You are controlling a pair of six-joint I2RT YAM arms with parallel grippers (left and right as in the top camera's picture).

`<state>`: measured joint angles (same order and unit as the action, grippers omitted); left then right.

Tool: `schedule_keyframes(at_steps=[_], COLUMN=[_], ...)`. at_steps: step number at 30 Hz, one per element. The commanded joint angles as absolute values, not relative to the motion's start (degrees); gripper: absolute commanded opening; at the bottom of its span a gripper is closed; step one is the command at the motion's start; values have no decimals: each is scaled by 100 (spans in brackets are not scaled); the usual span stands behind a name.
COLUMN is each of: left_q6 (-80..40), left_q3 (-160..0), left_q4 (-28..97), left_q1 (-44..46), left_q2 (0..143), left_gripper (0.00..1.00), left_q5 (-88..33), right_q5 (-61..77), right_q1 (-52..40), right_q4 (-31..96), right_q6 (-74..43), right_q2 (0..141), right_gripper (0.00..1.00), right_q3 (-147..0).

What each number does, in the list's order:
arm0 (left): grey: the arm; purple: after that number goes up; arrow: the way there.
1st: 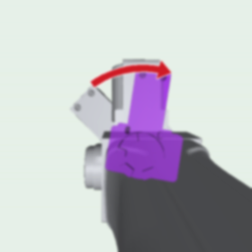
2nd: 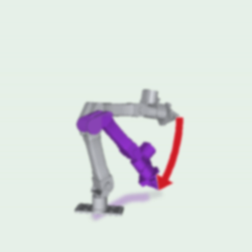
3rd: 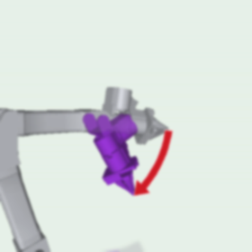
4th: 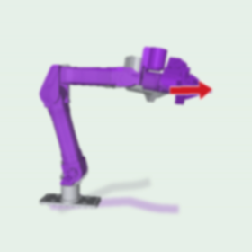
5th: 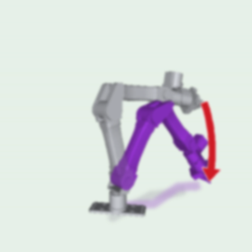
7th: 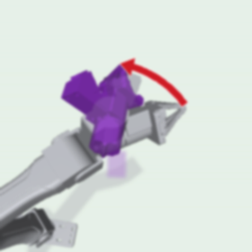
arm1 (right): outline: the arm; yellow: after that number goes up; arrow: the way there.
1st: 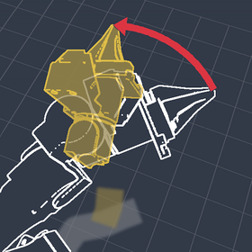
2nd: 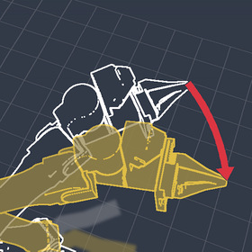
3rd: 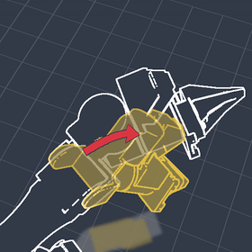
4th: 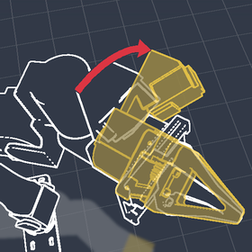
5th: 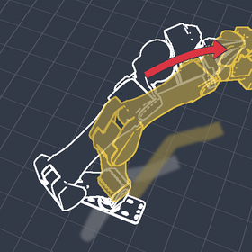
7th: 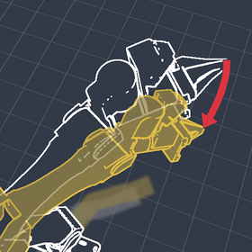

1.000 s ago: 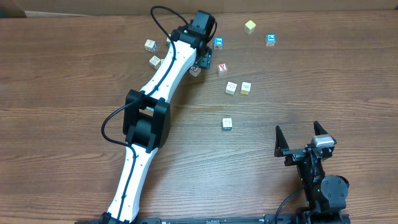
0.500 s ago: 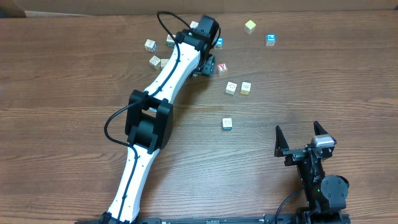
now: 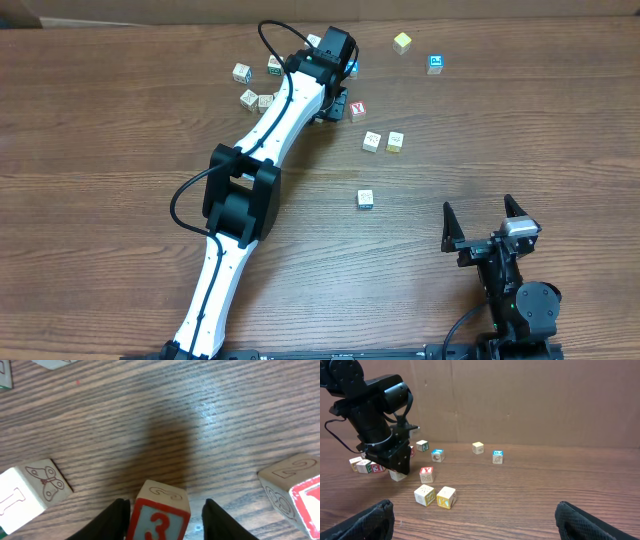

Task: Form a tower
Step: 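Grasp the red-and-blue 3 block with the left gripper, then lift and carry the 3 block toward the stacked blocks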

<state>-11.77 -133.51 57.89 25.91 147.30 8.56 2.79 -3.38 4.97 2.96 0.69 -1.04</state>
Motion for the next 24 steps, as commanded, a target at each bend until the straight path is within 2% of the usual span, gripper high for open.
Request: schedule_keyframes(at_steps=[1, 6, 8, 15, 24], left_q6=[-1135, -1212, -1223, -1223, -1223], left_q3=[-13334, -13334, -13334, -13334, -13334], left_q4=[5872, 5957, 5975, 5769, 5680], left_q1=[2624, 2655, 2657, 2661, 2668], left_q2=[14735, 14735, 14735, 14735, 14735], left_gripper=[34, 35, 41, 41, 29], left_q5=[786, 784, 786, 788, 786], right_q5=[309, 309, 309, 309, 309], right_q1=[-342, -342, -342, -342, -342], right_q4=[462, 462, 462, 462, 462], right_q6=[261, 261, 261, 261, 261], right_q2=[34, 34, 34, 34, 34], right_gripper=[100, 100, 100, 100, 100], right_q3=[-45, -45, -45, -45, -45])
